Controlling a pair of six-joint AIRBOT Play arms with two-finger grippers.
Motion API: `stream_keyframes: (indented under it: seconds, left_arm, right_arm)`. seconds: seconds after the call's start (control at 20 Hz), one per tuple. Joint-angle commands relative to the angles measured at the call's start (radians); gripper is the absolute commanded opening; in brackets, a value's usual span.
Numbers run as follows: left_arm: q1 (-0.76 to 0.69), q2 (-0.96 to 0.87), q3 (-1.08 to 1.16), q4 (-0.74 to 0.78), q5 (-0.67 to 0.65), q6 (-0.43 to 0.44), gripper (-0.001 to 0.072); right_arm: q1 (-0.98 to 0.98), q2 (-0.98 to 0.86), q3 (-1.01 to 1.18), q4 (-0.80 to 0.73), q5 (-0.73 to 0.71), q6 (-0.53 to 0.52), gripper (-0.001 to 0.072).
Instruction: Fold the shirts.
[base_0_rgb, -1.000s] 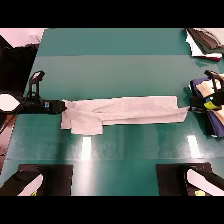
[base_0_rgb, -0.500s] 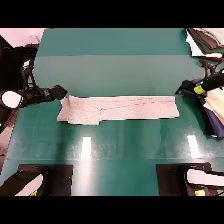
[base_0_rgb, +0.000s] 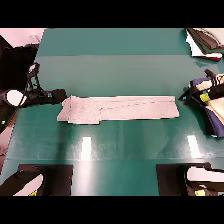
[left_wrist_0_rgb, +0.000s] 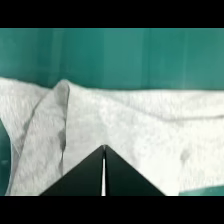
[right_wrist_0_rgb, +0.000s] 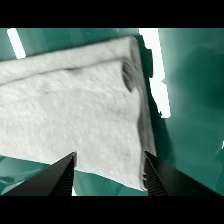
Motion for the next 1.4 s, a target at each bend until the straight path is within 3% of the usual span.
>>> stream_keyframes:
  seconds: [0.0, 0.4, 0.5, 0.55, 0.6, 0.7, 0.95, 1.15, 1.35]
  left_arm:
    - [0.001, -0.002, 0.001, -0.003, -0.098, 0.009, 0.0020]
    - [0.001, -0.002, 0.001, -0.027, -0.106, 0.009, 0.0020]
    - [0.000, -0.002, 0.001, -0.029, -0.109, 0.009, 0.0019]
    - [0.000, -0.002, 0.001, -0.037, -0.117, 0.009, 0.0019]
    - [0.000, -0.008, 0.002, -0.061, -0.132, 0.009, 0.0018]
    - [-0.015, -0.032, 0.002, -0.116, -0.142, 0.028, 0.0018]
    - [-0.169, -0.180, 0.130, -0.151, -0.114, 0.051, 0.0018]
    - [-0.347, -0.427, 0.381, -0.152, -0.094, 0.069, 0.0018]
    - [-0.494, -0.697, 0.616, -0.154, -0.090, 0.076, 0.0018]
  right_arm:
    - [-0.066, -0.002, -0.094, 0.025, -0.051, -0.090, 0.0490]
    - [0.015, -0.132, -0.116, 0.130, -0.059, -0.156, 0.0483]
    - [0.047, -0.145, -0.116, 0.129, -0.075, -0.156, 0.0433]
    - [0.062, -0.144, -0.116, 0.129, -0.090, -0.156, 0.0366]
    - [0.073, -0.138, -0.116, 0.129, -0.100, -0.158, 0.0224]
    - [0.088, -0.110, -0.116, 0.129, -0.111, -0.195, 0.0024]
    - [0.114, 0.041, -0.093, 0.156, -0.080, -0.197, 0.0010]
    - [0.199, 0.123, 0.048, 0.298, 0.024, -0.189, 0.0010]
    - [0.370, 0.151, 0.226, 0.357, 0.039, -0.117, 0.0011]
